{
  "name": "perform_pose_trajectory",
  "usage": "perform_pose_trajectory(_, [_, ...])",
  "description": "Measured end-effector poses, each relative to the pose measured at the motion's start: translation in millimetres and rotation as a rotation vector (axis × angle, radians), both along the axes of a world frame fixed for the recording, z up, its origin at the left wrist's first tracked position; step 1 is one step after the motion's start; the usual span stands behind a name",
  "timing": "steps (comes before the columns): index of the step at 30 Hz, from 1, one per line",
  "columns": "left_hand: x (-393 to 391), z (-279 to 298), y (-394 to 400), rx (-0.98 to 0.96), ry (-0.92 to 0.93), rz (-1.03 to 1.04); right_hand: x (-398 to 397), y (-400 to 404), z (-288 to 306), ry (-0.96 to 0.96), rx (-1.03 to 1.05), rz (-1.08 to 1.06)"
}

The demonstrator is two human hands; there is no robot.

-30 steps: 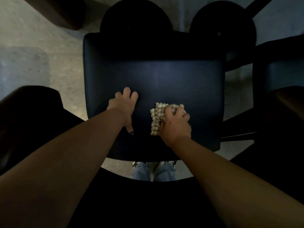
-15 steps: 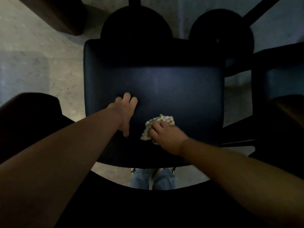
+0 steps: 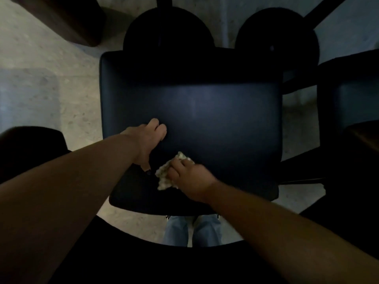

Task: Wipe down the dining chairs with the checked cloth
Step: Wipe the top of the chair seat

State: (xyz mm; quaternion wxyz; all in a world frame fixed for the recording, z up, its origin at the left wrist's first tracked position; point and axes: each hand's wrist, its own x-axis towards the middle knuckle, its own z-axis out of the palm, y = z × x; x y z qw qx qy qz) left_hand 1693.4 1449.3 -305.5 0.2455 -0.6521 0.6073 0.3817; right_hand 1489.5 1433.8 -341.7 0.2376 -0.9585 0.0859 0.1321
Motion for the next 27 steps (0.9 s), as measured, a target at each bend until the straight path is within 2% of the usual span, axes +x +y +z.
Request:
perform_pose_trajectory(2, [4, 2, -1, -0.03, -0.102, 0.001, 3, -53, -3, -0.024, -0.109, 0.065])
perform_pose_trajectory(3, [3, 2, -2, -0.04, -0.134, 0.029, 7, -85, -4, -0.003, -0.189, -0.039])
perform_pose_trajectory(6, [5, -1, -6, -0.019, -0.116, 0.072, 14, -158, -1, 0.08, -0.335, -0.719])
perform_pose_trajectory(7, [7, -1, -9, -0.007, -0.1, 0.072, 21, -159, 2, 0.082, -0.351, -0.883])
perform_pose_trajectory(9, [10, -2, -11, -0.002, -0.07, 0.083, 44, -135, -2, 0.087, -0.355, -1.026])
perform_pose_trajectory(10, [10, -3, -10, -0.004, -0.059, 0.092, 55, -113, -2, 0.096, -0.318, -1.01])
perform_pose_trajectory(11, [10, -5, -9, -0.006, -0.052, 0.096, 62, -83, -4, 0.121, -0.243, -0.897])
perform_pose_trajectory(14, [13, -9, -8, -0.015, -0.024, 0.105, 49, 11, -3, 0.104, 0.049, -0.16])
perform_pose_trajectory(16, [18, -11, -8, -0.031, 0.021, 0.112, 19, 28, -6, 0.095, 0.036, 0.165])
perform_pose_trajectory(17, [20, -12, -8, -0.038, 0.037, 0.112, 8, 10, -8, 0.068, 0.003, 0.224])
perform_pose_trajectory(18, [21, -12, -7, -0.045, 0.047, 0.116, 2, -16, -13, 0.007, -0.014, 0.196])
perform_pose_trajectory(19, [21, -13, -7, -0.053, 0.054, 0.125, 0, -48, -14, -0.041, -0.032, 0.101])
perform_pose_trajectory(21, [21, -13, -7, -0.067, 0.061, 0.136, 5, -123, -8, -0.069, -0.216, -0.16])
perform_pose_trajectory(23, [19, -14, -7, -0.062, 0.048, 0.123, 14, -187, -4, -0.013, -0.365, -0.618])
perform_pose_trajectory(25, [19, -16, -7, -0.058, 0.029, 0.109, 34, -205, 3, 0.06, -0.367, -1.027])
perform_pose_trajectory(27, [18, -16, -6, -0.059, 0.03, 0.115, 63, -185, -3, 0.026, -0.357, -1.227])
